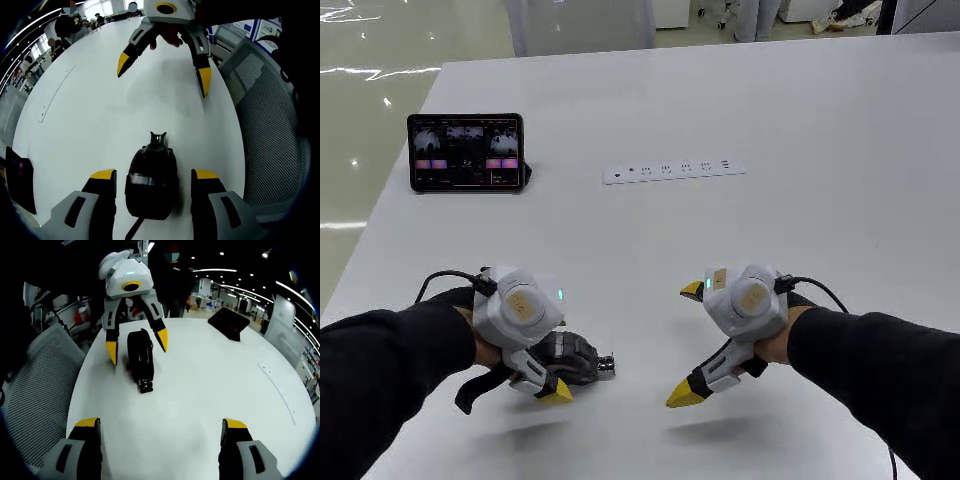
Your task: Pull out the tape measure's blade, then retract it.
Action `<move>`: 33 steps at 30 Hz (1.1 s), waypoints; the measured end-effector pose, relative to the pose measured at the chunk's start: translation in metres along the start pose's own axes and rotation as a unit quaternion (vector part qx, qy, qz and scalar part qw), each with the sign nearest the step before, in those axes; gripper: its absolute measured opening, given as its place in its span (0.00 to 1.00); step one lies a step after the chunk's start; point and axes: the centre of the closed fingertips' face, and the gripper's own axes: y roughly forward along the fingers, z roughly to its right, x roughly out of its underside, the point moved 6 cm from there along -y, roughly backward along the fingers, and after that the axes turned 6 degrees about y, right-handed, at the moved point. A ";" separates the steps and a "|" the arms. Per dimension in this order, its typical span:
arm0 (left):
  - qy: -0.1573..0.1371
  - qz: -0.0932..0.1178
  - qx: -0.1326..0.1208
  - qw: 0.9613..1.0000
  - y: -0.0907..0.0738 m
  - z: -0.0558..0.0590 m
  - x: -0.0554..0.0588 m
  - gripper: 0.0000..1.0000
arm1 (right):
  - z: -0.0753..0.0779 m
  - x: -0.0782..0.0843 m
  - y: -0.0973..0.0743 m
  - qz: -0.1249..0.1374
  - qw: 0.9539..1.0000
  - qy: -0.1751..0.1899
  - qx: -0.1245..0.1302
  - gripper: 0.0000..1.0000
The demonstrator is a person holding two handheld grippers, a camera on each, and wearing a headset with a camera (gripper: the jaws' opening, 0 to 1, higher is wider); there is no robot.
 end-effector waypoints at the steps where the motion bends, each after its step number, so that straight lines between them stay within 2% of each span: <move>1: 0.008 -0.006 0.000 1.000 0.001 0.000 0.000 0.53 | 0.000 -0.002 0.002 0.001 1.000 0.000 -0.001 0.99; 4: 0.021 -0.009 -0.018 1.000 0.003 -0.005 0.000 0.40 | -0.001 -0.006 0.006 0.003 1.000 0.003 -0.004 0.99; 7: 0.017 -0.017 -0.010 1.000 0.003 -0.003 0.000 0.34 | -0.003 -0.011 0.010 0.005 1.000 0.007 -0.007 0.99; 9: 0.009 -0.018 -0.011 1.000 0.002 -0.004 0.001 0.34 | -0.003 -0.014 0.014 0.006 1.000 0.006 -0.006 0.99; 15: -0.001 -0.014 -0.013 1.000 0.003 -0.004 0.002 0.34 | -0.009 -0.016 0.029 -0.012 1.000 -0.013 -0.015 0.99; 22: 0.002 -0.027 -0.010 1.000 0.005 -0.004 0.000 0.34 | -0.013 -0.019 0.039 -0.010 1.000 0.001 -0.020 0.99; 27: 0.000 -0.025 -0.013 1.000 0.006 -0.004 0.001 0.34 | -0.017 -0.015 0.043 -0.012 1.000 0.002 -0.025 0.99; 28: -0.001 -0.024 -0.014 1.000 0.006 -0.004 0.001 0.34 | -0.017 -0.015 0.043 -0.013 1.000 0.002 -0.025 0.97; 30: 0.001 -0.023 -0.019 1.000 0.007 -0.002 0.001 0.34 | -0.016 -0.014 0.043 -0.015 1.000 -0.002 -0.025 0.83; 31: 0.002 -0.023 -0.020 1.000 0.007 -0.002 0.001 0.34 | -0.014 -0.014 0.045 -0.011 1.000 -0.004 -0.021 0.80; 33: 0.001 -0.019 -0.020 1.000 0.007 -0.003 0.001 0.34 | -0.013 -0.015 0.047 -0.010 1.000 0.001 -0.020 0.81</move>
